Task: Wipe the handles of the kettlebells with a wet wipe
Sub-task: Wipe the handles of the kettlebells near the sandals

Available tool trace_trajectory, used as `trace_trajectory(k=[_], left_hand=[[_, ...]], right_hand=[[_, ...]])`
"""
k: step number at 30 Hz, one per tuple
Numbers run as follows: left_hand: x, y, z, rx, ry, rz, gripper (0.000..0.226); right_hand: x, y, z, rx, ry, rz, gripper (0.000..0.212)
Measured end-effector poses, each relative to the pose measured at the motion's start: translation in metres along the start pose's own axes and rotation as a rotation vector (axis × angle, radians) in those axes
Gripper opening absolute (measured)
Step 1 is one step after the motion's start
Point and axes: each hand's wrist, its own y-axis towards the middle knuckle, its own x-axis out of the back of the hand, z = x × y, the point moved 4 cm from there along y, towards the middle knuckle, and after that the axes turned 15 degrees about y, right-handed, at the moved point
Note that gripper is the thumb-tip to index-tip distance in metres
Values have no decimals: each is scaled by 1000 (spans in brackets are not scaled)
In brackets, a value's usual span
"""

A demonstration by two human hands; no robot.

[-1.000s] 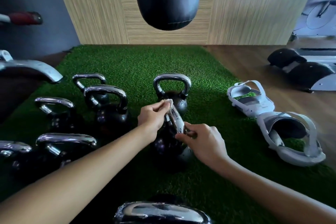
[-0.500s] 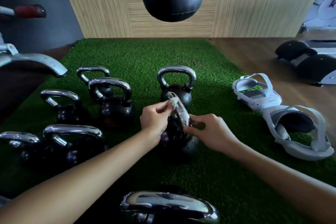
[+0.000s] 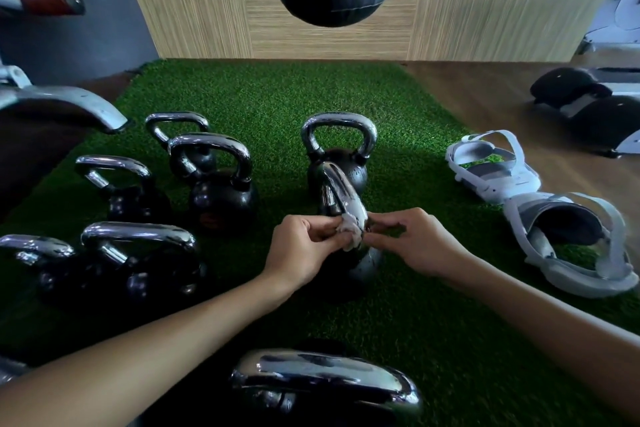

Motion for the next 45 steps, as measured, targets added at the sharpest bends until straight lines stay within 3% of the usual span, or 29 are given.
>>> trace_trajectory(k=[12, 15, 18, 22, 24, 28, 32, 38, 40, 45], left_hand=[[-6, -4, 18, -183, 390, 79, 25], [7, 6, 18, -75, 321, 81, 24], [31, 14, 2, 26, 133, -32, 26], [39, 10, -46, -74, -134, 37, 28], [37, 8, -60, -112, -150, 49, 24], [32, 10, -64, -163, -84, 21, 23], [29, 11, -62, -114, -17, 38, 51], [-7, 20, -50, 134, 445, 2, 141], [-15, 28, -44, 138, 503, -38, 147], [-17, 30, -34, 133, 543, -160, 137]], right_hand=[[-5, -9, -3, 0, 16, -107, 29], [-1, -13, 8, 59, -119, -167, 35], [7, -17, 22, 185, -190, -268, 46], [9, -16, 44, 85, 194, -128, 53], [9, -18, 51, 18, 449, -69, 42], [6, -22, 54, -37, 605, -58, 28], [13, -19, 42, -80, 603, -158, 17], [40, -13, 12, -94, 460, -398, 12], [43, -12, 4, -111, 444, -422, 9], [43, -7, -12, -124, 404, -414, 14]])
